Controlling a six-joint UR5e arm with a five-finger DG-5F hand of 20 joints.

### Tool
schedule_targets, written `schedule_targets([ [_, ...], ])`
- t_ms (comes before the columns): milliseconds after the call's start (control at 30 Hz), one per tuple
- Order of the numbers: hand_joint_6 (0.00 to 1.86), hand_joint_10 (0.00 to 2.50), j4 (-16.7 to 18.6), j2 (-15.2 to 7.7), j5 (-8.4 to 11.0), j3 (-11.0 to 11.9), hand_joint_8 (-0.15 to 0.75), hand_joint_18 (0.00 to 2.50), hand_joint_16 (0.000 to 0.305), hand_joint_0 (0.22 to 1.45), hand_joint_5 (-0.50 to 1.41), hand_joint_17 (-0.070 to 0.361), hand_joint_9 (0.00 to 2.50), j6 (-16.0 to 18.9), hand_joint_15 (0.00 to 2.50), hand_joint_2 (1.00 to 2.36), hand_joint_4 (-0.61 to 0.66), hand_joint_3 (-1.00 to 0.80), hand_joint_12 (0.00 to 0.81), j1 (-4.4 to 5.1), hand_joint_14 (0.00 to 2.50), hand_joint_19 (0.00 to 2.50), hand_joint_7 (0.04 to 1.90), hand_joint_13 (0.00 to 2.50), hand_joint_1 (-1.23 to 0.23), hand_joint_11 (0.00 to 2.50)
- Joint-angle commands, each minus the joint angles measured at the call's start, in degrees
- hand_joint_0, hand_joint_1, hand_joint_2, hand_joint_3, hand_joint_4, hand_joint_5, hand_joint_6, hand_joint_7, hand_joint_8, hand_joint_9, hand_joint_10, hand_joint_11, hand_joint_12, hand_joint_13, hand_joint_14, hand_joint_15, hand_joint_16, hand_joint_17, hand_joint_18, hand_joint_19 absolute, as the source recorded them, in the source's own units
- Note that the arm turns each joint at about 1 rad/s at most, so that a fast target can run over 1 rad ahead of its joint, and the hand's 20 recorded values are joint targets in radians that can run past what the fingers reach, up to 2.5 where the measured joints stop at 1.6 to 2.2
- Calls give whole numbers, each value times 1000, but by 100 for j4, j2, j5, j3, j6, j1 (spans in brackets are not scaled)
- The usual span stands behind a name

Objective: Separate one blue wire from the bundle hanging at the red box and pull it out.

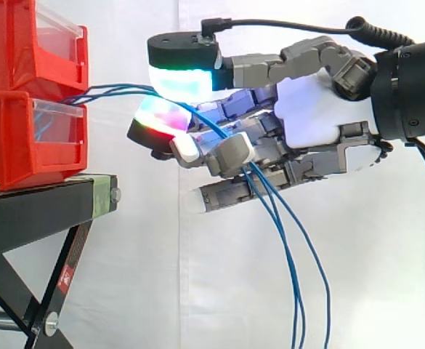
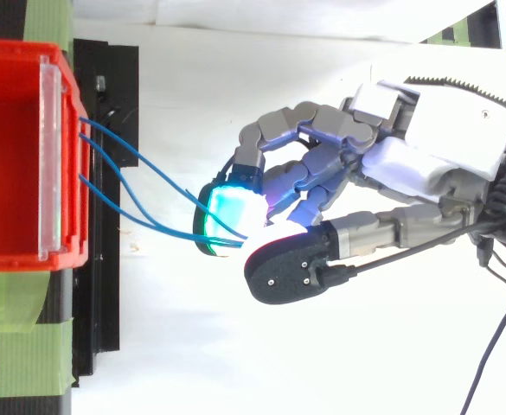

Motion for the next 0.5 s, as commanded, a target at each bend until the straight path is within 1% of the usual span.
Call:
schedule_targets([
  [0, 886, 20, -1, 0, 0, 0, 333, 580, 54, 638, -221, 122, 962, 0, 1430, 1030, 158, -49, 324, 0, 14, 398, 1016, 1369, -761, 1061],
  [67, 886, 19, -1, 0, 0, 0, 328, 594, 54, 632, -213, 123, 993, 0, 1437, 1026, 132, -8, 325, 0, 13, 403, 1040, 1391, -757, 1076],
  [100, 888, 18, -1, 0, 0, 0, 347, 632, 59, 626, -206, 133, 1033, 0, 1424, 1018, 144, 20, 357, 0, 11, 380, 1060, 1423, -753, 1059],
  [167, 888, 18, -1, 0, 0, 0, 353, 642, 61, 626, -205, 137, 1041, 0, 1424, 1015, 156, 16, 371, 0, 10, 374, 1084, 1439, -743, 1049],
  [233, 874, 19, -1, 0, 0, -9, 350, 620, 61, 621, -211, 137, 1006, 0, 1425, 1017, 185, -15, 360, 0, 10, 369, 1070, 1418, -728, 1057],
  [267, 865, 21, -1, 0, 0, 0, 331, 577, 56, 618, -219, 126, 973, 0, 1439, 1023, 199, -73, 333, 0, 14, 385, 1093, 1379, -725, 1070],
  [300, 863, 21, 7, 0, 0, 0, 323, 565, 55, 628, -225, 124, 940, 0, 1455, 1024, 207, -144, 322, 0, 14, 382, 1108, 1356, -731, 1077],
  [367, 867, 21, 7, 0, 0, 0, 318, 564, 55, 625, -232, 124, 906, 0, 1450, 1023, 218, -181, 326, 0, 15, 381, 1098, 1348, -781, 1056],
  [400, 868, 22, -1, 0, 0, 0, 325, 563, 55, 627, -233, 124, 903, 0, 1447, 1021, 221, -234, 327, 0, 15, 380, 1096, 1343, -807, 1077],
  [467, 868, 21, -1, 0, 0, 0, 320, 563, 55, 619, -234, 124, 899, 0, 1463, 1018, 223, -277, 330, 9, 14, 388, 1098, 1340, -817, 1076],
])
